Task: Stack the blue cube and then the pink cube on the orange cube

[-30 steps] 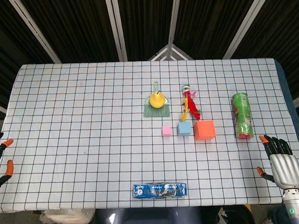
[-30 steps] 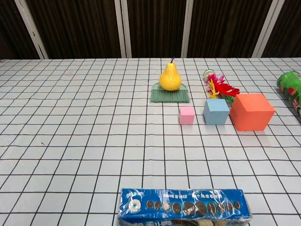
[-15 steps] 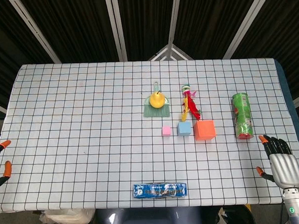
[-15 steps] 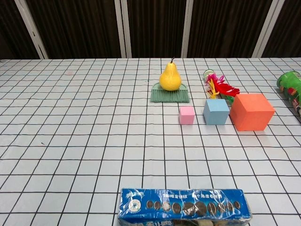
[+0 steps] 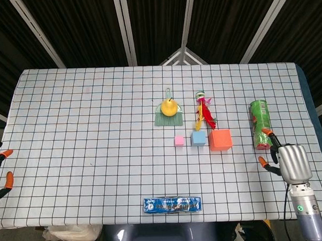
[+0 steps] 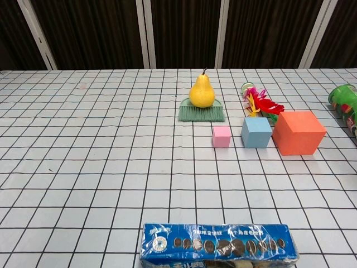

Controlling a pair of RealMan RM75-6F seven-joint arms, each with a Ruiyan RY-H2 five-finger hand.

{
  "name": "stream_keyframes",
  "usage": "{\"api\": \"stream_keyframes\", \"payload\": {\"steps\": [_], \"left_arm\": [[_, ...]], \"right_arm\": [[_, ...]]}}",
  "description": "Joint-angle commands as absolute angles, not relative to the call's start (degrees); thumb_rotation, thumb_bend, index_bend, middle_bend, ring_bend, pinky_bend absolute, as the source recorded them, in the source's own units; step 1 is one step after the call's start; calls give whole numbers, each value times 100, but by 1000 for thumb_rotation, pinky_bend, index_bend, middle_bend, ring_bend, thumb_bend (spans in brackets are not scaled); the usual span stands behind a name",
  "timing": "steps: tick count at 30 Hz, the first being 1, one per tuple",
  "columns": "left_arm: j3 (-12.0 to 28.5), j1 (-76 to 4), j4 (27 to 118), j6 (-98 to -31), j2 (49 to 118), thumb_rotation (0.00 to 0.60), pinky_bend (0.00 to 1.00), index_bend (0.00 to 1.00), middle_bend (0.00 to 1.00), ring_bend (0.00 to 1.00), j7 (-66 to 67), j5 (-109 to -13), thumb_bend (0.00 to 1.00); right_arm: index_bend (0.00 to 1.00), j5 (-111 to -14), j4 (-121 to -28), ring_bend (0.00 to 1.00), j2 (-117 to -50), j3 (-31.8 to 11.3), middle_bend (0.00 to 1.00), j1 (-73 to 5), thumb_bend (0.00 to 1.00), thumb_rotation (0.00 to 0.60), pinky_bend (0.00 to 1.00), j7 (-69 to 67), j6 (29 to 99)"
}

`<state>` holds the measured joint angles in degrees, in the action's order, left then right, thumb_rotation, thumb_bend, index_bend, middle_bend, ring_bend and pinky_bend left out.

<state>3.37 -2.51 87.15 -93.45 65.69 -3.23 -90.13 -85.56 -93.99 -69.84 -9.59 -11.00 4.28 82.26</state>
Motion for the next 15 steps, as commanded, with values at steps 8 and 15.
{"api": "stream_keyframes", "payload": {"steps": [8, 15], "left_arm": [[373, -219, 8694, -9414, 6531, 600, 0, 201, 62, 0, -450, -8973, 583], [361, -256, 8687, -9327, 6539, 600, 0, 201, 62, 0, -402, -8969, 583]], "right_arm": [[258, -6879, -10540, 1000, -6872, -1351, 1000, -2184, 304, 600, 996, 1816, 6352], [260, -5583, -10571, 1000, -7567, -1642, 1000, -2752, 292, 600, 1000, 2758, 6311]]}}
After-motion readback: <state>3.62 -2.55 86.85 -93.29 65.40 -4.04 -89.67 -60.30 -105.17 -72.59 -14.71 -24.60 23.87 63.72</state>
